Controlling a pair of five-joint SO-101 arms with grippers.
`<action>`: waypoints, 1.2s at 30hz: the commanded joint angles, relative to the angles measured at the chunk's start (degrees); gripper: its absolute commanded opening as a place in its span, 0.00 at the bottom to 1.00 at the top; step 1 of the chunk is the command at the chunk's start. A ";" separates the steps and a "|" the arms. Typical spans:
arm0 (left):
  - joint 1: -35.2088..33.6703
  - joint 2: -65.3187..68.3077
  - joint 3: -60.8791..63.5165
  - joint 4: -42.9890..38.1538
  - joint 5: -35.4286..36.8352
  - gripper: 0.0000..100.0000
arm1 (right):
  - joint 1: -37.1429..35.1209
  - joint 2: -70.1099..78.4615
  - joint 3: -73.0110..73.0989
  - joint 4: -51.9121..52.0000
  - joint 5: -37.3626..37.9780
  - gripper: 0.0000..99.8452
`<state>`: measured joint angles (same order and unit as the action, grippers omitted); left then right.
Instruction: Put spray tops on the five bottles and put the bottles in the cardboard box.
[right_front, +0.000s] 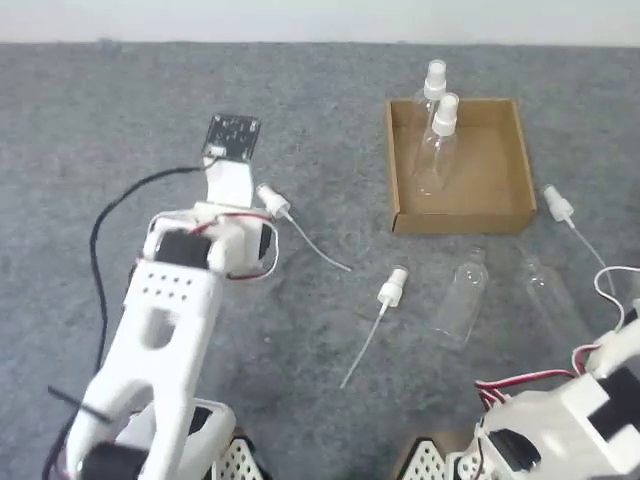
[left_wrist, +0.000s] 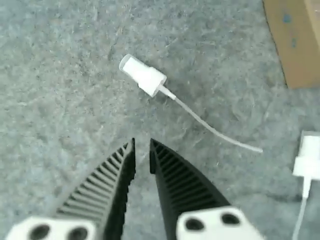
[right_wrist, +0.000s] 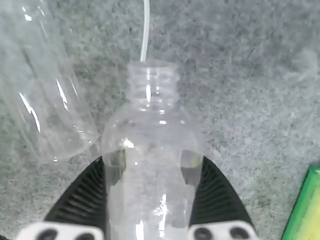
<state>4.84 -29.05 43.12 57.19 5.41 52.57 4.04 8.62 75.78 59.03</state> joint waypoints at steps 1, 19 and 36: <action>0.26 7.21 -9.45 0.88 2.11 0.05 | 0.48 -3.82 -1.76 0.57 -0.18 0.01; -0.53 43.78 -39.60 1.14 22.07 0.15 | -0.75 -3.82 0.09 0.22 3.52 0.02; -4.40 59.60 -47.43 -0.88 24.97 0.15 | -0.75 -3.91 0.09 0.40 5.19 0.02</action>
<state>0.70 31.08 -1.54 58.15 29.58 52.31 4.04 9.23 75.78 63.25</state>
